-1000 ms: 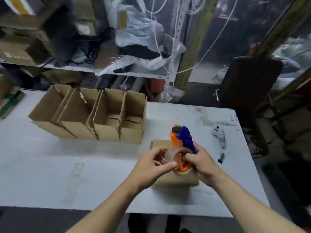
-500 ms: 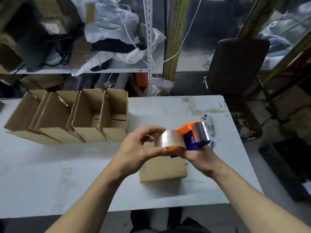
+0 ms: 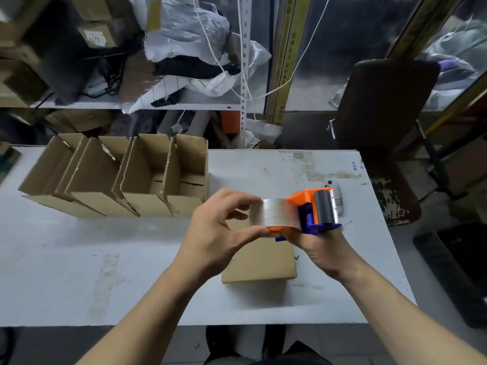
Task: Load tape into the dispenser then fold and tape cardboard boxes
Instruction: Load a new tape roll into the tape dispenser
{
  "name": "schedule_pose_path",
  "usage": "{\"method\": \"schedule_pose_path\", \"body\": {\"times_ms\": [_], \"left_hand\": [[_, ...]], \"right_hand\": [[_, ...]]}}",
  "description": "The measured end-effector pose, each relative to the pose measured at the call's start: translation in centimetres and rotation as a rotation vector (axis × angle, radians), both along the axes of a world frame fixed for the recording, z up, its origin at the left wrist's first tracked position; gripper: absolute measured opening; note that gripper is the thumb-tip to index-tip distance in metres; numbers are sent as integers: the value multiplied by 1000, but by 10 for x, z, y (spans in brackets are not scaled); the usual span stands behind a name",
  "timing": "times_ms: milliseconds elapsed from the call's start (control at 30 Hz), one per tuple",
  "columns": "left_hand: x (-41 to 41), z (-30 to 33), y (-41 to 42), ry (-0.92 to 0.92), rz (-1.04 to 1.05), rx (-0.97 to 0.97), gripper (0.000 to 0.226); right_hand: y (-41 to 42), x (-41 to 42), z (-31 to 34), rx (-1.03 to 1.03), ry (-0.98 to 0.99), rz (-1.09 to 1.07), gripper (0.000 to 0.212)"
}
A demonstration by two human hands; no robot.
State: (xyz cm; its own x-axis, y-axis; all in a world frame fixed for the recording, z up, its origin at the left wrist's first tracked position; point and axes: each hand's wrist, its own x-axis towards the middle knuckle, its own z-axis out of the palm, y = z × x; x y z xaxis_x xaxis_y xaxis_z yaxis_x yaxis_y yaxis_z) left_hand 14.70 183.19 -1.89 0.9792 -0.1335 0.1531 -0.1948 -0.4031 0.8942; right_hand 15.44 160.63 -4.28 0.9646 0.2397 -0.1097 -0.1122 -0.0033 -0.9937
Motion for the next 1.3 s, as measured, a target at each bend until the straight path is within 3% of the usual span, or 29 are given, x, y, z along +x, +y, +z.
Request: {"method": "schedule_pose_path", "body": {"times_ms": [67, 167, 267, 433, 500, 667, 833, 1067, 1300], "left_hand": [[0, 0, 1, 0, -8, 37, 53], [-2, 3, -2, 87, -39, 52, 69], [-2, 5, -3, 70, -4, 33, 59], [-1, 10, 8, 269, 29, -321, 53], [-2, 12, 8, 292, 16, -376, 53], [-1, 12, 6, 235, 32, -309, 56], [-6, 9, 2, 89, 51, -173, 44], [-5, 24, 4, 127, -2, -57, 62], [-7, 27, 5, 53, -3, -33, 50]], "right_hand": [[0, 1, 1, -47, -28, -2, 47], [2, 3, 7, -96, -64, 22, 28], [4, 3, 13, -58, -33, 19, 32], [-1, -1, 18, 70, 17, 55, 43], [-1, -2, 21, 82, 31, 37, 41], [2, 0, 21, 30, -12, -42, 36], [5, 2, 19, -21, -61, -39, 34], [0, 3, 8, -77, -68, -34, 33], [1, 5, 2, -115, -53, -19, 39]]}}
